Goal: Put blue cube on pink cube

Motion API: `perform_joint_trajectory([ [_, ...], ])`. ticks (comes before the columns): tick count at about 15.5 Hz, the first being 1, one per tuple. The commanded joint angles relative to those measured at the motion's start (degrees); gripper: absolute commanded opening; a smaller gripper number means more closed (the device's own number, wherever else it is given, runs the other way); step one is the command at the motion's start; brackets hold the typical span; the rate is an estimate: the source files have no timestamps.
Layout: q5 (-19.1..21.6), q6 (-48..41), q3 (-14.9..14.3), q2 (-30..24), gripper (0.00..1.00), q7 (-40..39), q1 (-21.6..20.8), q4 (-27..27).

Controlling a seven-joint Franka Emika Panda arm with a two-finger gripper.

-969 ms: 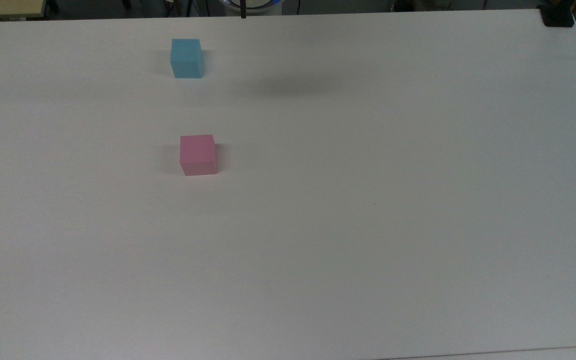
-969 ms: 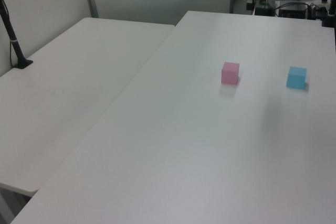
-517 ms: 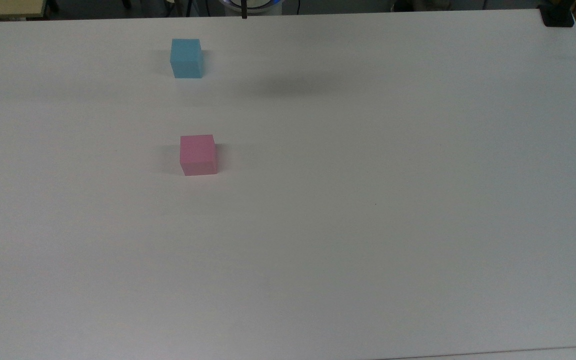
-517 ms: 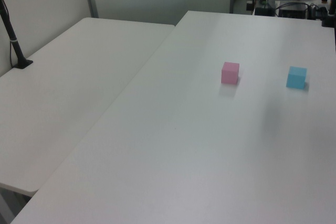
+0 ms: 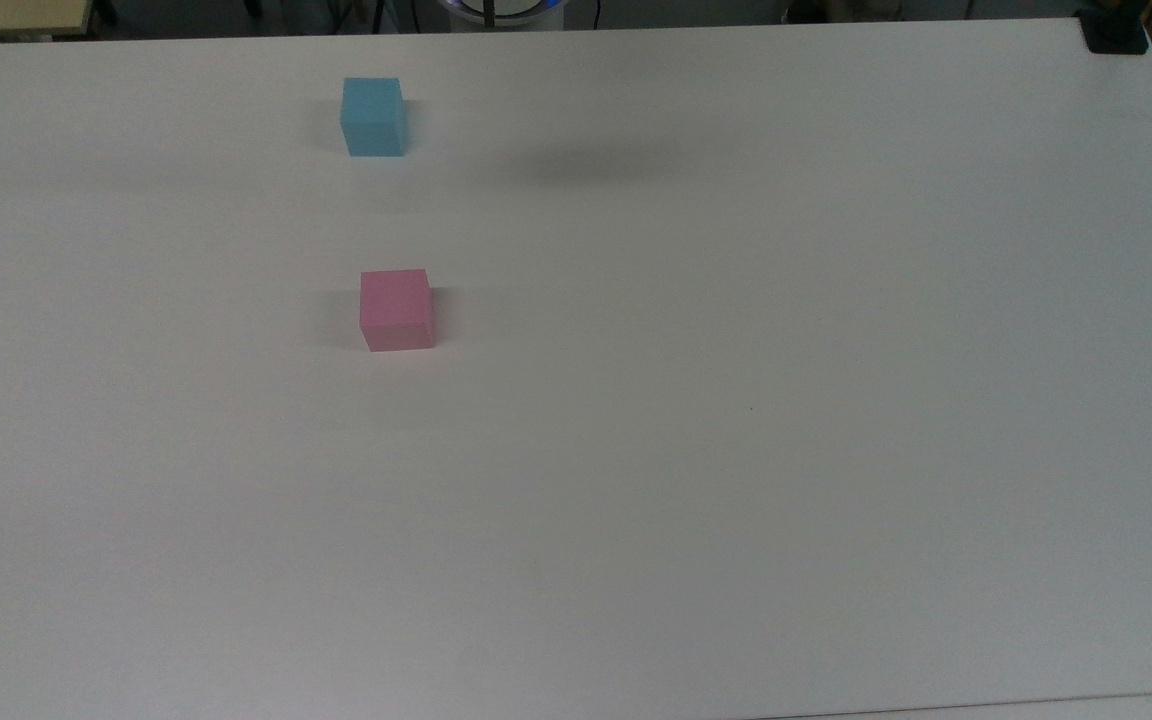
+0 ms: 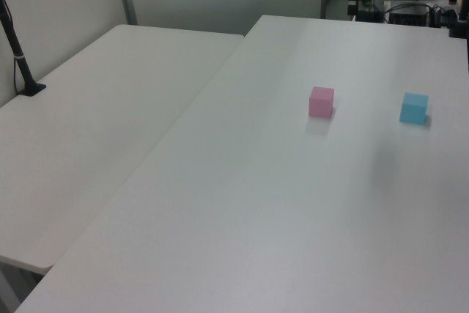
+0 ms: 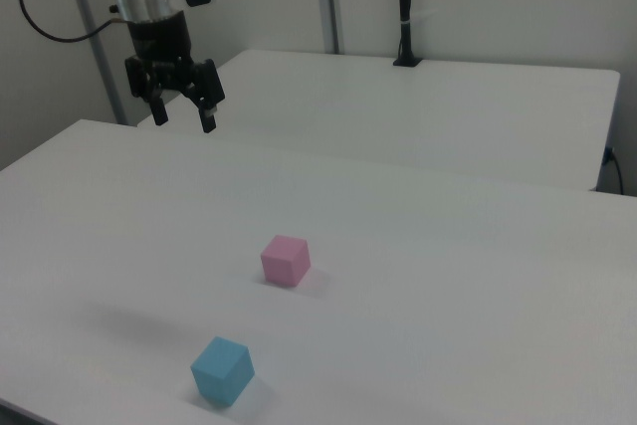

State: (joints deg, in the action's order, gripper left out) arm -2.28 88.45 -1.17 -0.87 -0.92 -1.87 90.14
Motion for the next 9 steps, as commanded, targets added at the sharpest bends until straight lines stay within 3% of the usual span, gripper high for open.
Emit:
perform_joint_trajectory([
  [1,0.6,-0.4,0.0,-8.0,1.00,-1.1,-0.1,8.2],
  [6,0.6,2.0,-0.1,-23.6,1.00,-3.5,-0.1,24.3],
  [9,0.6,1.7,-0.2,-29.5,1.00,-5.1,0.7,29.4],
])
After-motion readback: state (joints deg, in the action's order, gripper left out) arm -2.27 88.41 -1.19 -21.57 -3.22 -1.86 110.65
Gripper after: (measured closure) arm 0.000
